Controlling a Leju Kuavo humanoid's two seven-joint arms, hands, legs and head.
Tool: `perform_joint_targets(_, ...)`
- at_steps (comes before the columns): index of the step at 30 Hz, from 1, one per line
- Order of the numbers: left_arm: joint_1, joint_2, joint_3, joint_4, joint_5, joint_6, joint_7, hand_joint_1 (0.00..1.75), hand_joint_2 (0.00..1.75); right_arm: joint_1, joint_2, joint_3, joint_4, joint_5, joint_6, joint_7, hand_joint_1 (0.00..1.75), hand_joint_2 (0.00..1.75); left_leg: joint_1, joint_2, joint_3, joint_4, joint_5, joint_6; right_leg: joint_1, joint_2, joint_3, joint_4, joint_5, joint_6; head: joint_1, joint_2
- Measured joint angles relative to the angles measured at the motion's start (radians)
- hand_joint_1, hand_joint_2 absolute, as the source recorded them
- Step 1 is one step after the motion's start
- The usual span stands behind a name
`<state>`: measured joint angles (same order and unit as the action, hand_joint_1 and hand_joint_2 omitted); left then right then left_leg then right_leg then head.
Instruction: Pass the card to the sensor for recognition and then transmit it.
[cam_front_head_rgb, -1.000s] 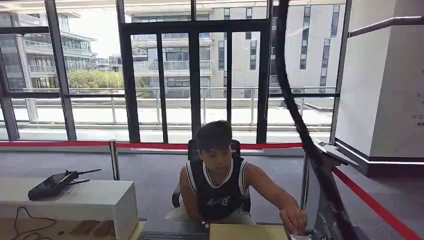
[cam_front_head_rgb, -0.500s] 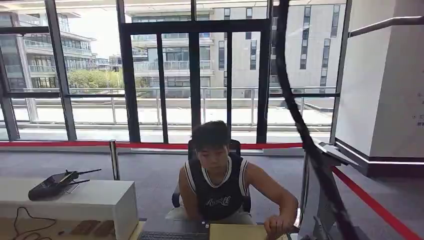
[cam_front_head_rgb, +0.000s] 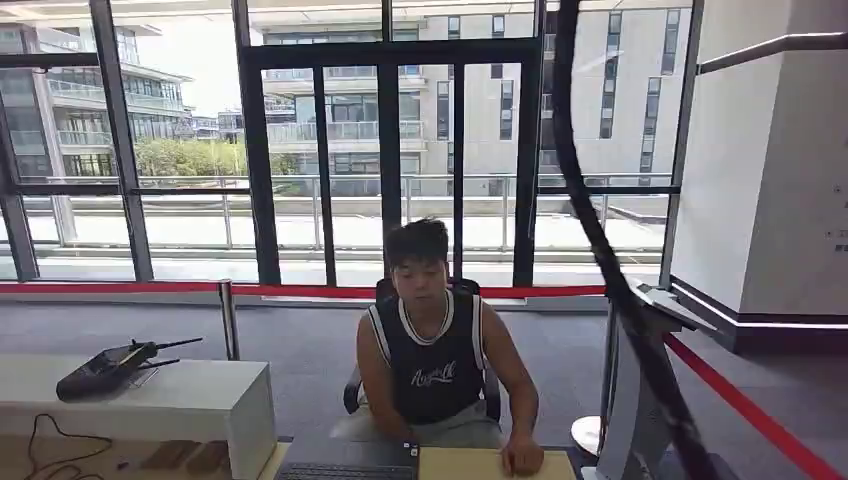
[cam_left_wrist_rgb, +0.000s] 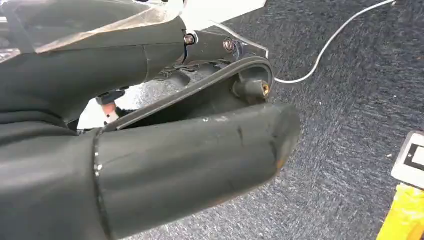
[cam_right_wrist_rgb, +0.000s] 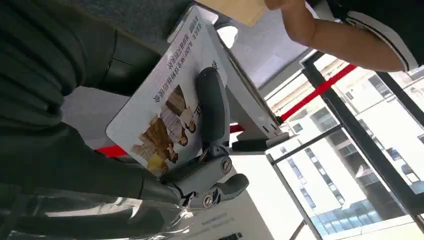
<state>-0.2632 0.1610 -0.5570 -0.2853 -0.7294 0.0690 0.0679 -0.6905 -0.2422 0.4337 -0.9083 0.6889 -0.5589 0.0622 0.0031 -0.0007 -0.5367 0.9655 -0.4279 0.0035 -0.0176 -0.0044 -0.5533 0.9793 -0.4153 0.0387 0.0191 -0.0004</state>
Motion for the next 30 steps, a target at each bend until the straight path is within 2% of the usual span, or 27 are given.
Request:
perform_joint_targets(6,-0.001,0.004,0.019,0.000,0.014,0.000,0.010,0.00,0.00,-0.004,-0.013,0.005,0.070,-0.021,0.023,0.008,1.75,1.75,0.000,0.000,0.000,0.000,0.000,0.000,0.000,0.000,0.000,0.000,0.000,0.000,0.000,0.000)
perform_joint_targets(16,0.000,0.007,0.037,0.001,0.017,0.010,0.018,0.00,0.00,0.014,-0.019,0.013,0.209,-0.063,0.016,-0.019,1.75,1.75,0.000,0.000,-0.001,0.000,0.000,0.000,0.000,0.000,-0.001,0.000,0.000,0.000,0.000,0.000)
perform_joint_targets(30,0.000,0.008,0.046,0.001,0.029,0.010,0.023,0.00,0.00,0.054,-0.019,0.021,0.301,-0.079,0.021,-0.022,1.75,1.75,0.000,0.000,-0.002,0.000,0.000,0.000,0.000,0.000,-0.002,0.000,0.000,0.000,0.000,0.000)
